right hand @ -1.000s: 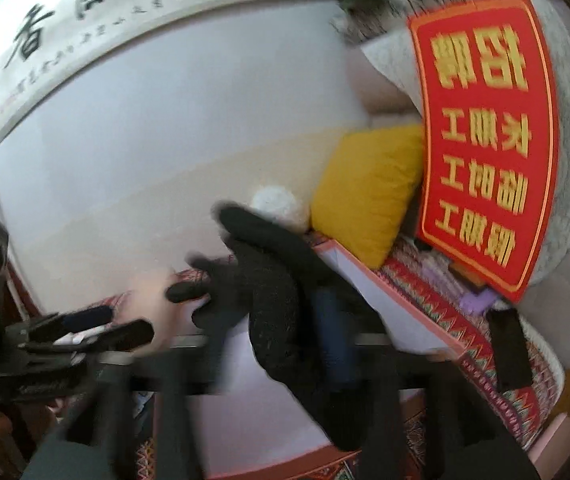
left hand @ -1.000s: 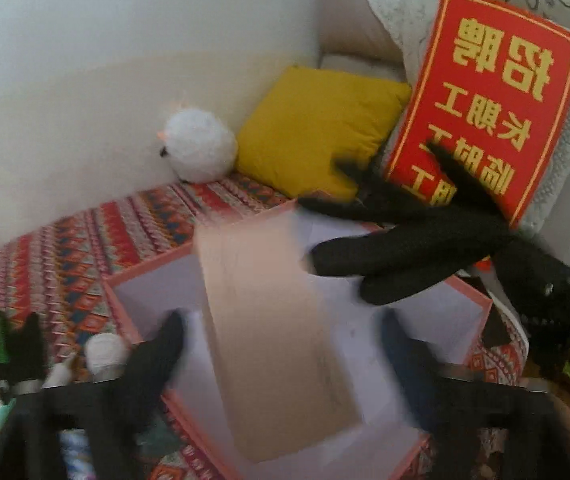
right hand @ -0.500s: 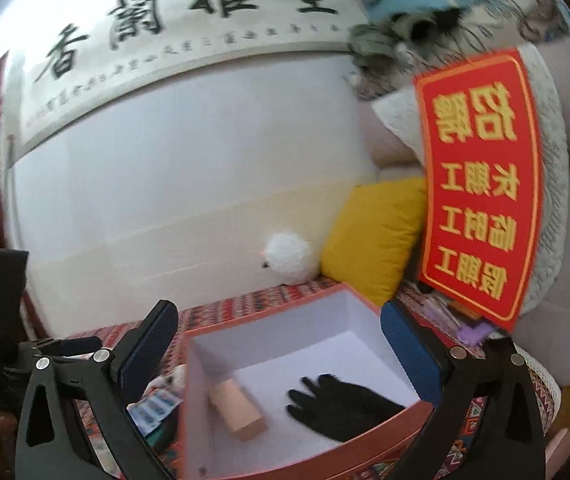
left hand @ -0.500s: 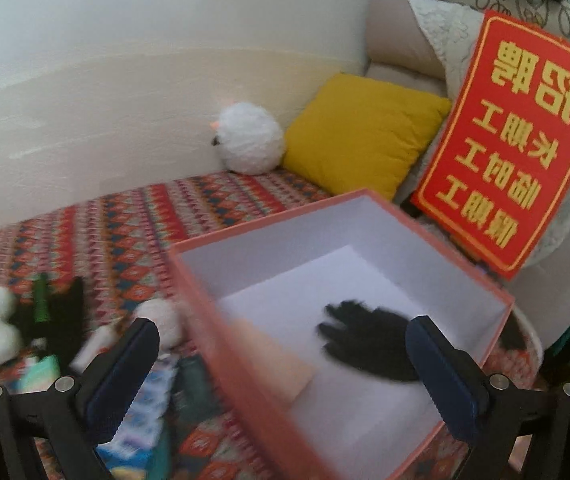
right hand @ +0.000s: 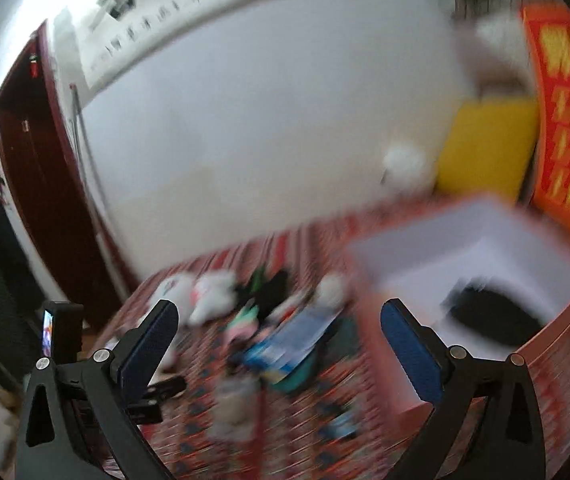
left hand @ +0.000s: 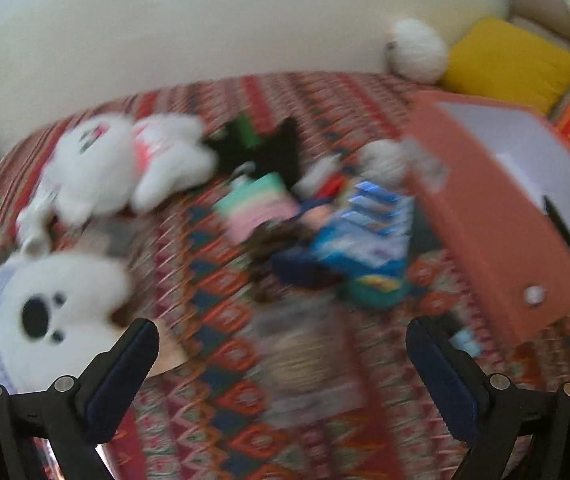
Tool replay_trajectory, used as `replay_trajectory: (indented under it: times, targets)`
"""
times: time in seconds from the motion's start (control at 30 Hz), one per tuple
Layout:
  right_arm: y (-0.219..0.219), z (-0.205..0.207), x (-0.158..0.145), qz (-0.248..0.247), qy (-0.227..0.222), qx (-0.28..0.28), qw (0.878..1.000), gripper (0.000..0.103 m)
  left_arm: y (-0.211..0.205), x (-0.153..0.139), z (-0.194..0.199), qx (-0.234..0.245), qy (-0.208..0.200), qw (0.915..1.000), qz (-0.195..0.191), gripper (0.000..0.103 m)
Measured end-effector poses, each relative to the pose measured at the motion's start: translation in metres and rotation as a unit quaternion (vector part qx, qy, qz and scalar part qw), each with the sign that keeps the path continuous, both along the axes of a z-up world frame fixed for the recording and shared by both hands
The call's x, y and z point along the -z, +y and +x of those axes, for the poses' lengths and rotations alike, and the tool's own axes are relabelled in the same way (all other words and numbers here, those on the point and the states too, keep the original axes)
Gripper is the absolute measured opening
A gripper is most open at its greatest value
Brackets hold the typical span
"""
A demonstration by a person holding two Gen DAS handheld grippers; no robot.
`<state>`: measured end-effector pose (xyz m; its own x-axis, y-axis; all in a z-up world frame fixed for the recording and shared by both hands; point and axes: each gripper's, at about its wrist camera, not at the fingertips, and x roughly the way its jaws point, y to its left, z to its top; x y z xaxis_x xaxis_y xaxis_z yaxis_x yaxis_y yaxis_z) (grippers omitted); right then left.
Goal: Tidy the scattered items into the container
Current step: 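Grasp the gradient pouch with the left tool while the right tool grasps the battery card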
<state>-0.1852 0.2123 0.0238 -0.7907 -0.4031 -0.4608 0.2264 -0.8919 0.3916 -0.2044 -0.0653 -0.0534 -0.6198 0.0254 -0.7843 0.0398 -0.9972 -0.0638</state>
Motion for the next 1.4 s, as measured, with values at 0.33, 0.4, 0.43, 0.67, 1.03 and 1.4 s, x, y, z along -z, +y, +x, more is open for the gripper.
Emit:
replay_trajectory:
  times: [0.33, 0.4, 0.43, 0.67, 1.03, 1.4]
  targets:
    - [-0.045, -0.108, 0.108, -0.065, -0.184, 0.044, 0.98, 0.097, -0.067, 0.043, -0.08, -0.041, -0.053, 0.9791, 0.192, 0.102]
    - [-0.041, -0.124, 0.122, -0.064, -0.192, 0.058, 0.977, 0.096, -0.066, 0.05, -0.104, -0.044, -0.06, 0.9746, 0.211, 0.102]
    - [-0.04, -0.13, 0.128, -0.064, -0.197, 0.063, 0.976, 0.095, -0.066, 0.055, -0.115, -0.044, -0.065, 0.9726, 0.219, 0.102]
    - [-0.038, -0.172, 0.163, -0.072, -0.232, 0.073, 0.967, 0.092, -0.07, 0.108, -0.176, -0.076, -0.116, 0.9562, 0.258, 0.102]
    - [-0.034, -0.181, 0.163, -0.102, -0.211, 0.038, 0.971, 0.053, -0.057, 0.113, -0.198, -0.077, -0.084, 0.9656, 0.234, 0.047]
    - [-0.043, -0.179, 0.149, -0.124, -0.188, -0.014, 0.974, 0.031, -0.05, 0.108, -0.194, -0.001, -0.072, 0.9486, 0.308, 0.072]
